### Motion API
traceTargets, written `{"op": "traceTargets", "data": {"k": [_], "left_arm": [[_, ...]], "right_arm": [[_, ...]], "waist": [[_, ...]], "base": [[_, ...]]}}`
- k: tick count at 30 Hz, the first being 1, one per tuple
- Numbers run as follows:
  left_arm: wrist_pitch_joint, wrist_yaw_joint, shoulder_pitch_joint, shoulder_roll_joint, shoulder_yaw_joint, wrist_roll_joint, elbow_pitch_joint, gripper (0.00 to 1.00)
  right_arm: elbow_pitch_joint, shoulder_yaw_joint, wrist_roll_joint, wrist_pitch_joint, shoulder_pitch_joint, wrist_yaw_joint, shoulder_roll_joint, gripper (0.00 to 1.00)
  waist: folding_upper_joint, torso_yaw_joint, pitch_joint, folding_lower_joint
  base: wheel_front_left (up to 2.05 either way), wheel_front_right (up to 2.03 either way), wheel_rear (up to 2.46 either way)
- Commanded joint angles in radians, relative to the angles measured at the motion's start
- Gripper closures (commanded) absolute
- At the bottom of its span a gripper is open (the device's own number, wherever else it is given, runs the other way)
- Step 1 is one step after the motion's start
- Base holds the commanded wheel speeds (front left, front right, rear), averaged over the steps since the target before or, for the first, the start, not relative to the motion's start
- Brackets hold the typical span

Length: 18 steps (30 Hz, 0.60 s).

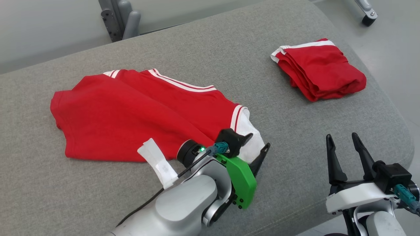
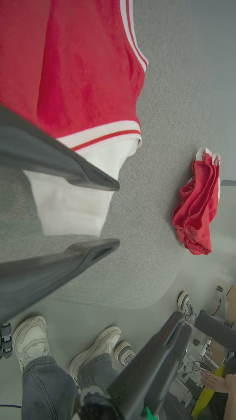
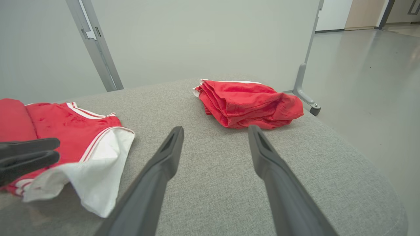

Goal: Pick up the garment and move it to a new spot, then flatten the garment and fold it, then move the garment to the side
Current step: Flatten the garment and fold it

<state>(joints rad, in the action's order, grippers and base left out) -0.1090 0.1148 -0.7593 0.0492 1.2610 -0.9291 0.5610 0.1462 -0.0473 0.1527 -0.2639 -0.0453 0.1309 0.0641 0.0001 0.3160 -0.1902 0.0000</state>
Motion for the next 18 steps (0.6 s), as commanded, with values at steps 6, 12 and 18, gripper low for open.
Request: {"op": "traceTargets", "data": {"k": [6,12,18], "left_arm": [[-0.064,0.028,-0.018,0.003,0.007,0.015,-0.025,0.0],[-0.127,0.112,0.042,0.123,-0.069,0.015,-0.098,0.0],[-0.151,0.248,0.145,0.351,-0.16,0.042,-0.283,0.0]], "right_arm": [[-0.004,-0.018,-0.006,0.0,0.019,0.0,-0.003,0.0],[-0.027,-0.041,-0.016,0.0,0.05,0.0,-0.001,0.0],[-0.049,-0.062,-0.023,0.0,0.093,0.0,-0.002,0.0]], "waist": [[-0.0001,-0.022,0.031,0.0],[-0.0001,-0.053,0.066,0.0],[-0.0001,-0.086,0.099,0.0]], "base": [[0.0,0.0,0.0],[0.0,0.0,0.0],[0.0,0.0,0.0]]}}
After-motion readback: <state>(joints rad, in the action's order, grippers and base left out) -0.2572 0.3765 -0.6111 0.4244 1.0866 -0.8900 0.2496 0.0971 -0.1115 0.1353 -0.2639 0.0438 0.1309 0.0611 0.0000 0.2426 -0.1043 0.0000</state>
